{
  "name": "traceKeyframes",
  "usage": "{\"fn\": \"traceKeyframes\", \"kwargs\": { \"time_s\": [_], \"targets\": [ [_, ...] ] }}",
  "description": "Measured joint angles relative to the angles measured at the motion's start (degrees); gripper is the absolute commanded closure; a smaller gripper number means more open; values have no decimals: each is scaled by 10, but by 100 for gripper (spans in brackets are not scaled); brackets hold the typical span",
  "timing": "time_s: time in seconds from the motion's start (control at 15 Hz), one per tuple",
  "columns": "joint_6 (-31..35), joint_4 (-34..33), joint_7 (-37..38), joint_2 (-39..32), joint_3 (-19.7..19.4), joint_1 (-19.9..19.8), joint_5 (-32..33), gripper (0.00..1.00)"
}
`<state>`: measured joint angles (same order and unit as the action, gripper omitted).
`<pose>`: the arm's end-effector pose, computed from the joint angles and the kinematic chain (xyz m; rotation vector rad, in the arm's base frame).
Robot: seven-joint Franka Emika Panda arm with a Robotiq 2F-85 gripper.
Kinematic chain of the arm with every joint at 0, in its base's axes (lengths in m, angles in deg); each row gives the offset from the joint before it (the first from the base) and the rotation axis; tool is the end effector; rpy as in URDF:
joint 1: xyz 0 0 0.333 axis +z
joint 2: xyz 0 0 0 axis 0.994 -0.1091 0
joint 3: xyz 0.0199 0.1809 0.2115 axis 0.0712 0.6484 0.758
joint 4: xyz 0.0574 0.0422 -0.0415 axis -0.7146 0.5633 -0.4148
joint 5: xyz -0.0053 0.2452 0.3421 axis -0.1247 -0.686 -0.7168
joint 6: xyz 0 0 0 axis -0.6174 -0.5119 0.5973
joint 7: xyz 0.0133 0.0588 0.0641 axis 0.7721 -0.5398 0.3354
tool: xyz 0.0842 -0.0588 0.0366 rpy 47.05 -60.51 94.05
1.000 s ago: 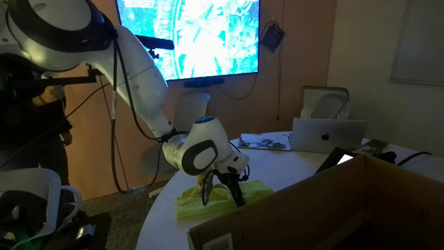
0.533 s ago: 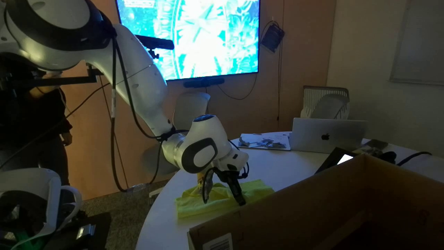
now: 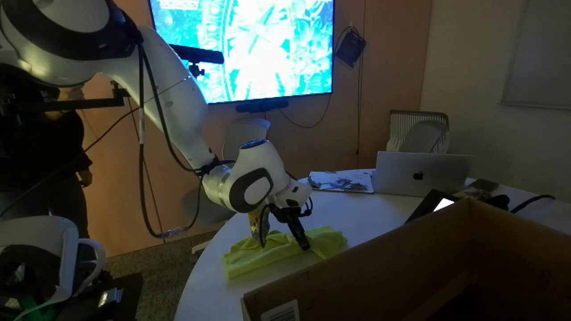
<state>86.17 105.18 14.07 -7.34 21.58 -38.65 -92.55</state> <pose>0.5605 0.2713 0.0534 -3.0743 0.1007 -0.5913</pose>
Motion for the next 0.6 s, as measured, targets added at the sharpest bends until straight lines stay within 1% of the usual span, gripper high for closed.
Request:
{"fn": "traceKeyframes", "kwargs": {
  "time_s": [0.27, 0.6],
  "targets": [
    [8, -3, -8, 6, -13, 25, 3, 87],
    [8, -16, -15, 5, -32, 69, 13, 88]
  ]
}}
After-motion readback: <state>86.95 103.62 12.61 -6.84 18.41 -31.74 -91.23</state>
